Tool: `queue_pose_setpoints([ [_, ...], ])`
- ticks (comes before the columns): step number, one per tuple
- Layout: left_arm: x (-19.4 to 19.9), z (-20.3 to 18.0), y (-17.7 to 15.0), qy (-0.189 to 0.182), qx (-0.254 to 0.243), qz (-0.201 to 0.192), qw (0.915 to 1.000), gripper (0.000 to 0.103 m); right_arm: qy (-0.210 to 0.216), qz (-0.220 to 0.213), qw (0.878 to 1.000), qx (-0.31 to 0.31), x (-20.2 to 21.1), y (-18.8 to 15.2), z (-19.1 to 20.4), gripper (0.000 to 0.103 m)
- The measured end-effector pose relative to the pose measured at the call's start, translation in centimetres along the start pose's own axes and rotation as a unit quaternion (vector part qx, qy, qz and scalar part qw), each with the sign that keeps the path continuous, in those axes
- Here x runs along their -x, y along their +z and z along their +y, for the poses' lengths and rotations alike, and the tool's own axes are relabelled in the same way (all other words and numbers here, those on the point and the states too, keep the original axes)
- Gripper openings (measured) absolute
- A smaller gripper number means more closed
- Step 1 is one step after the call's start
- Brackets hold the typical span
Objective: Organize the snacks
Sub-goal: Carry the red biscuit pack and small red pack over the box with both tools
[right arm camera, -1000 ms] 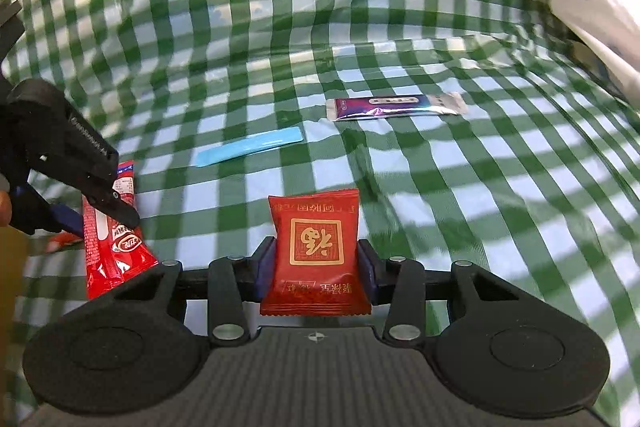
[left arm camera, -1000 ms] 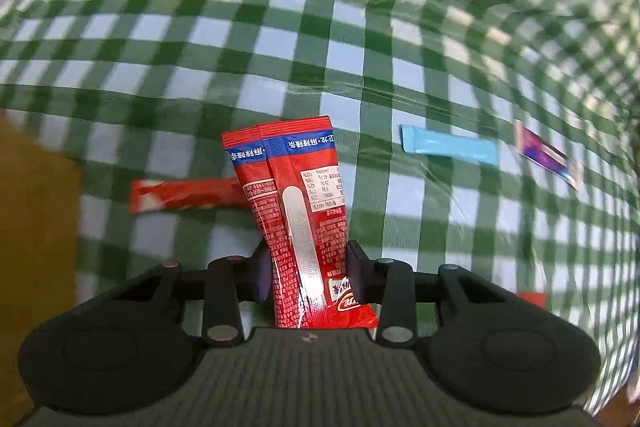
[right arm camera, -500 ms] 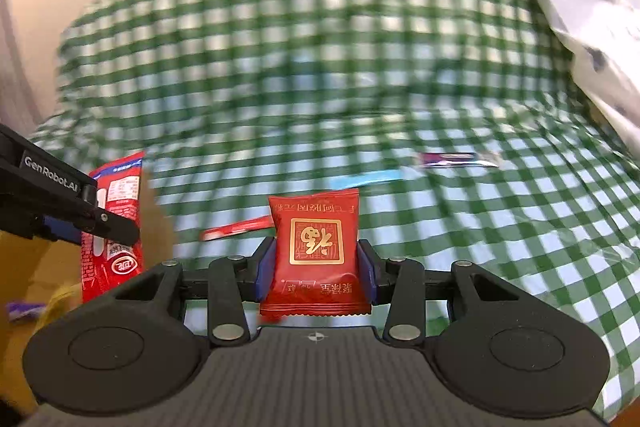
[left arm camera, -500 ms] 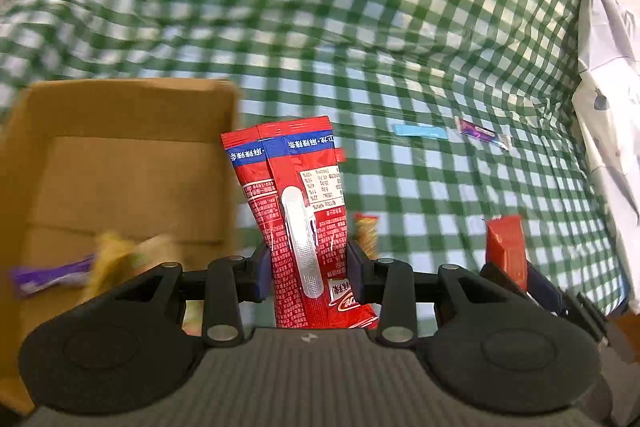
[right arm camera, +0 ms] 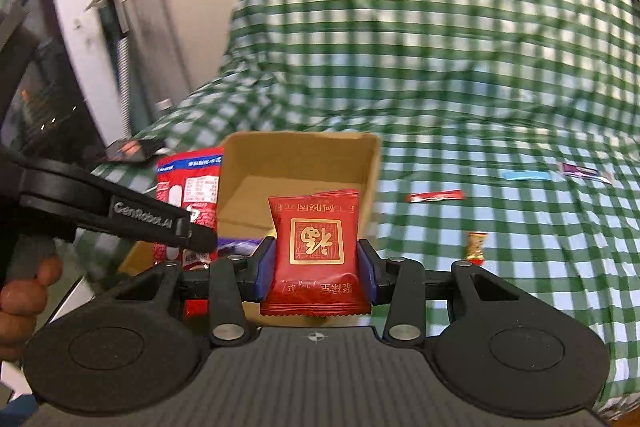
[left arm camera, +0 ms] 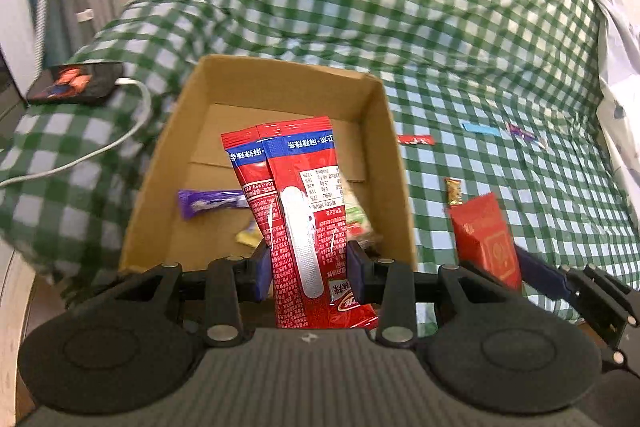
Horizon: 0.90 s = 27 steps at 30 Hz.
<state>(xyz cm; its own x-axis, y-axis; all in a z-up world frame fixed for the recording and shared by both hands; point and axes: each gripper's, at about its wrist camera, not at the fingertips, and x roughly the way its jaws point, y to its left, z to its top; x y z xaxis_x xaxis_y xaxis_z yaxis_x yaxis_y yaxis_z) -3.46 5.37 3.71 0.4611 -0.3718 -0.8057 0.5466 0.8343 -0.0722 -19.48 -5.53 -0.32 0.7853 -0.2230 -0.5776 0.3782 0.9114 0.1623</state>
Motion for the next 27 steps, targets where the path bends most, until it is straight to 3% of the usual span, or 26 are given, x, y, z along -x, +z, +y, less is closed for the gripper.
queue_pose_setpoints([
  [13, 3.6, 4.4, -2.5, -0.012, 0.031, -0.034, 0.9989, 0.042, -0.005, 0.002, 0.999, 0.051, 2.2, -1.0, 6.7, 0.044],
  [27, 4.1, 4.6, -2.9, -0.018, 0.037, -0.04, 0.9983, 0.042, -0.009, -0.003, 0.998, 0.059, 3.0, -0.9, 7.0, 0.044],
])
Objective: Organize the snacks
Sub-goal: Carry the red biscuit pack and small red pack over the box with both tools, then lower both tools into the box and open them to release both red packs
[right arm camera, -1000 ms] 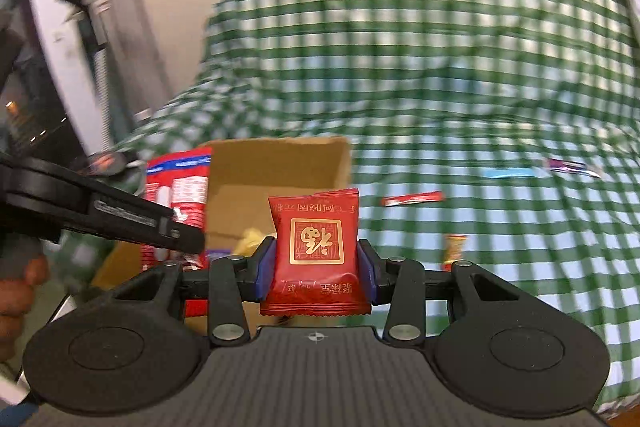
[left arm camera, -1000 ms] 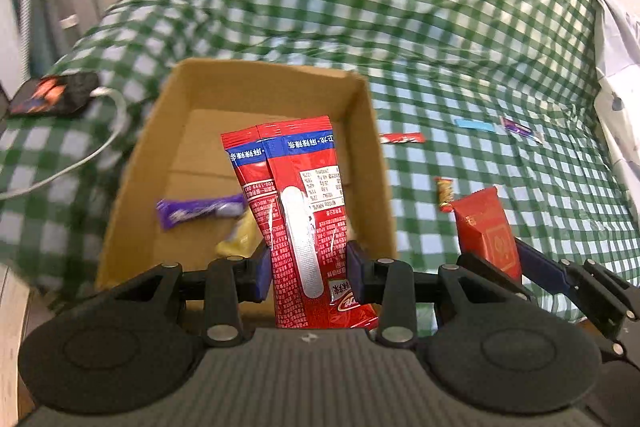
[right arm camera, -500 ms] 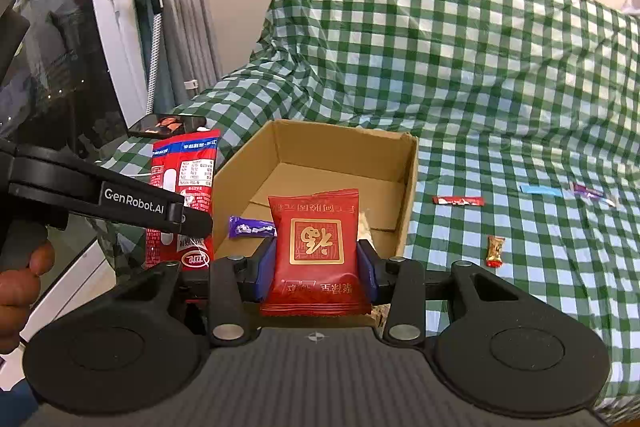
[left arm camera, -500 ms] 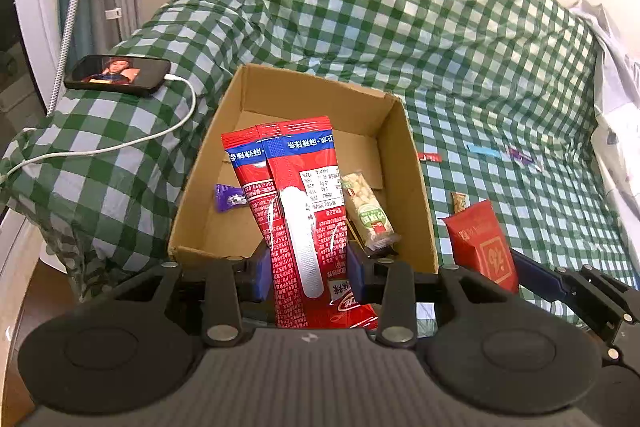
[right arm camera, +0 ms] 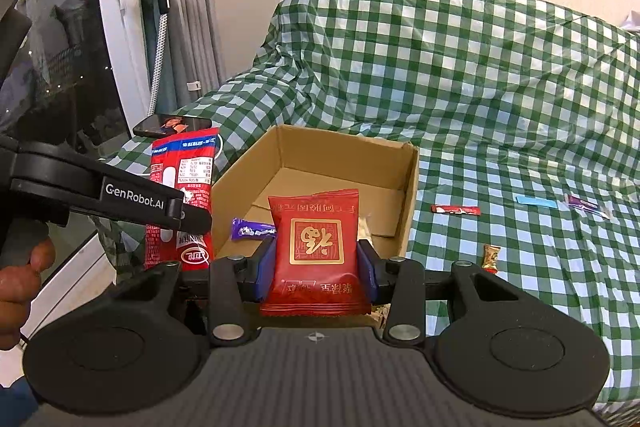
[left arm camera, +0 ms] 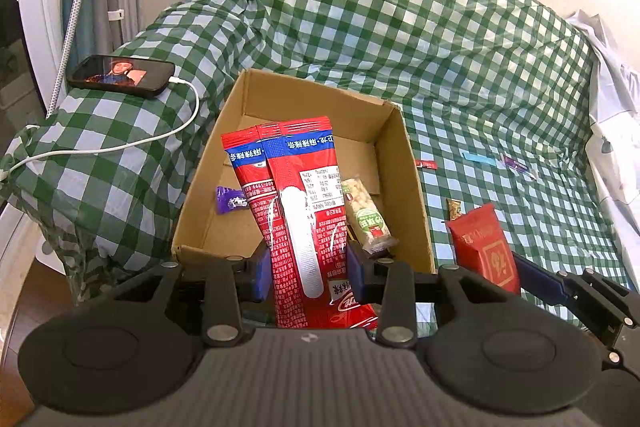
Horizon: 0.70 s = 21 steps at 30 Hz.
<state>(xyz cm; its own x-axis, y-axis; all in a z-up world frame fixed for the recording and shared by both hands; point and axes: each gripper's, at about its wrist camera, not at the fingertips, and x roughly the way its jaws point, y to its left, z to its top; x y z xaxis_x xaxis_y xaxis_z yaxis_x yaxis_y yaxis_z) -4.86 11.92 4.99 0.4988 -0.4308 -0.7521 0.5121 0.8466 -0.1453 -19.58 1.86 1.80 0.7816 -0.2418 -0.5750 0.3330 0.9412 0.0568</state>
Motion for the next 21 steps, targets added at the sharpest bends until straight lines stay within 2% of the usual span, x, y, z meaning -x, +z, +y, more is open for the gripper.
queue_pose_setpoints([
  [21, -0.9, 0.5, 0.6, 0.006, 0.007, 0.006, 0.9999, 0.042, 0.0, 0.012, 1.0, 0.0, -0.8, 0.2, -0.6, 0.044],
])
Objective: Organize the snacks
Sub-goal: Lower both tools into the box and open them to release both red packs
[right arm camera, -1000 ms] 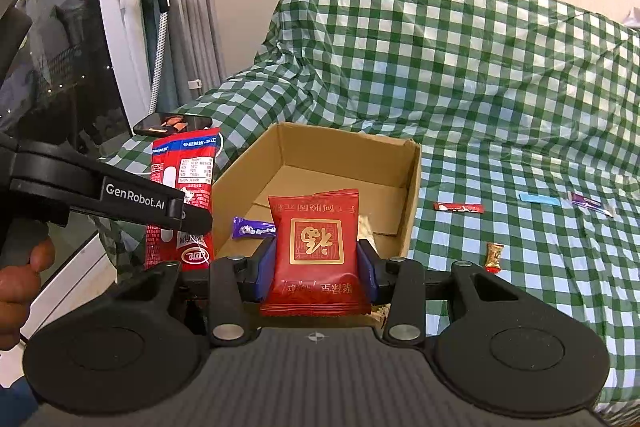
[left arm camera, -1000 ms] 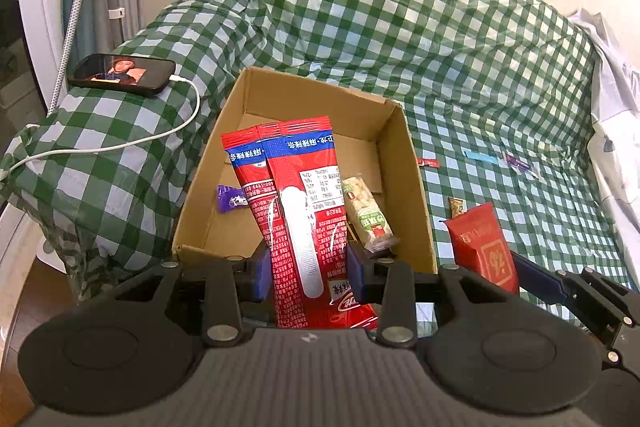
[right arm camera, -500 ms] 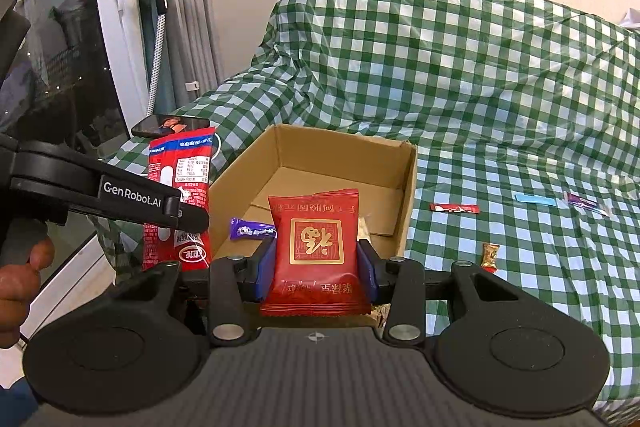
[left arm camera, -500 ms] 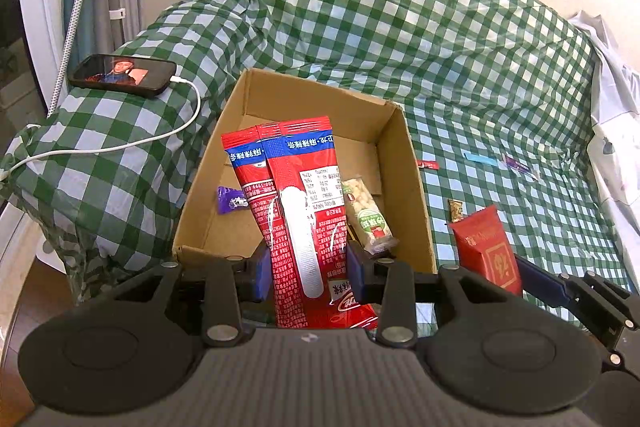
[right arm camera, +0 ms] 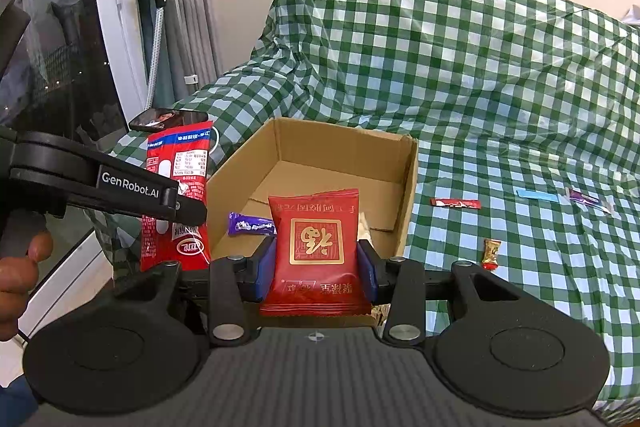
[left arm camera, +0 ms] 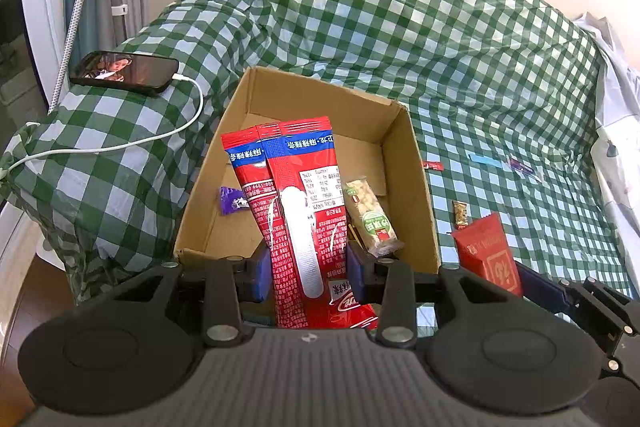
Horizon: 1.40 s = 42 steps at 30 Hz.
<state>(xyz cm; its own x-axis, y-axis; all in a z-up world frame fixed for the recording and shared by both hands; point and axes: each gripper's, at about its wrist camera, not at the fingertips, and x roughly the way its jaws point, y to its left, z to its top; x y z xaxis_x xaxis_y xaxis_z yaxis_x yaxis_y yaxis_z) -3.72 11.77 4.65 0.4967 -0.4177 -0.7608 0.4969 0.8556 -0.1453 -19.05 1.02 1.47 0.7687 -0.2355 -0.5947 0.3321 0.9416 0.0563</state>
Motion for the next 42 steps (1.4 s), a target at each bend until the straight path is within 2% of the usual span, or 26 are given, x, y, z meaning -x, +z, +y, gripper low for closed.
queue_pose_setpoints([
  [20, -3.2, 1.4, 1.6, 0.01, 0.004, 0.025, 0.9996, 0.042, -0.007, 0.014, 1.0, -0.002, -2.9, 0.8, -0.4, 0.044],
  [42, -11.4, 1.8, 5.2, 0.031, -0.002, 0.073, 0.9969, 0.042, -0.008, 0.053, 0.999, -0.011, -11.8, 2.4, -3.0, 0.044],
])
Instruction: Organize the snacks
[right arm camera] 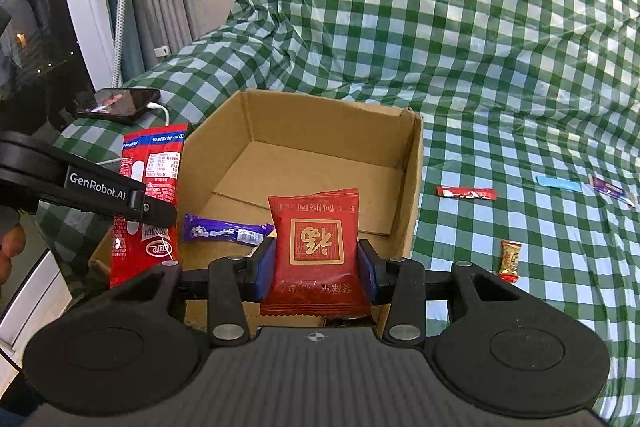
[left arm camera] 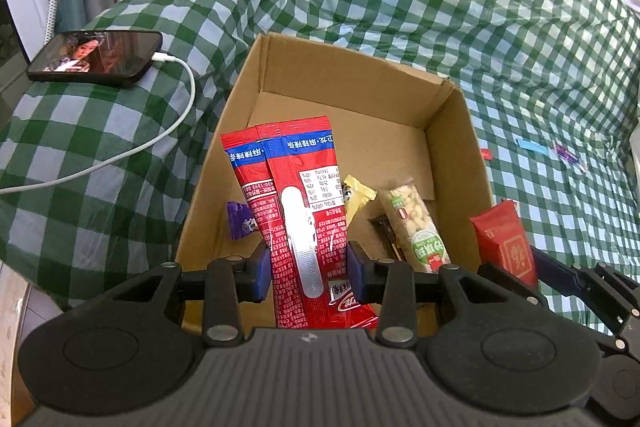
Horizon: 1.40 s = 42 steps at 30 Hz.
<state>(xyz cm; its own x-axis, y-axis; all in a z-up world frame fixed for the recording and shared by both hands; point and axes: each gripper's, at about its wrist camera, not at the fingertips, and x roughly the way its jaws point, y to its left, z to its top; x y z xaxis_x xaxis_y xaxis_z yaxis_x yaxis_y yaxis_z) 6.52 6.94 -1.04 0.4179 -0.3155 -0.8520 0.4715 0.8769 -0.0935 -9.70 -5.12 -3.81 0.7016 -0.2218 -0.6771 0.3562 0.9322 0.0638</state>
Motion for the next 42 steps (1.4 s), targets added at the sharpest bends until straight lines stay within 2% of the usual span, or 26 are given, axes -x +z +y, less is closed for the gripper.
queue_pose_setpoints([
  [20, -6.7, -0.6, 2.7, 0.018, -0.032, 0.028, 0.999, 0.043, -0.003, 0.034, 0.999, -0.004, -6.9, 0.8, -1.1, 0.045],
  [22, -7.0, -0.8, 2.9, 0.019, -0.046, 0.022, 0.9985, 0.054, -0.002, 0.037, 0.999, -0.005, -7.5, 1.0, -1.1, 0.046],
  [23, -7.1, -0.9, 3.1, 0.023, -0.05, 0.018, 0.9983, 0.079, 0.001, 0.04, 0.999, -0.006, -7.8, 1.1, -1.1, 0.048],
  [24, -6.9, -0.8, 3.2, 0.03, -0.051, 0.013, 0.9982, 0.102, 0.003, 0.046, 0.999, -0.009, -8.1, 1.2, -1.1, 0.054],
  [25, -6.6, -0.7, 3.2, 0.038, -0.049, 0.002, 0.9981, 0.102, 0.001, 0.049, 0.999, -0.013, -8.3, 1.3, -1.1, 0.071],
  [27, -5.8, -0.3, 2.9, 0.051, -0.049, -0.02, 0.9973, 0.103, -0.014, 0.054, 0.998, -0.019, -8.2, 1.5, -1.1, 0.09],
  [29, -5.4, 0.0, 2.4, 0.056, -0.053, -0.014, 0.9969, 0.103, -0.022, 0.05, 0.998, -0.018, -7.7, 1.4, -1.0, 0.09],
  [34, -3.9, 0.4, -0.3, 0.05, -0.045, 0.009, 0.9977, 0.103, -0.011, 0.072, 0.997, -0.023, -5.3, 0.0, -0.5, 0.092],
  [42, 0.5, -0.5, -4.7, 0.048, -0.05, 0.006, 0.9976, 0.103, -0.026, 0.062, 0.997, -0.035, 0.2, -2.0, 1.5, 0.096],
])
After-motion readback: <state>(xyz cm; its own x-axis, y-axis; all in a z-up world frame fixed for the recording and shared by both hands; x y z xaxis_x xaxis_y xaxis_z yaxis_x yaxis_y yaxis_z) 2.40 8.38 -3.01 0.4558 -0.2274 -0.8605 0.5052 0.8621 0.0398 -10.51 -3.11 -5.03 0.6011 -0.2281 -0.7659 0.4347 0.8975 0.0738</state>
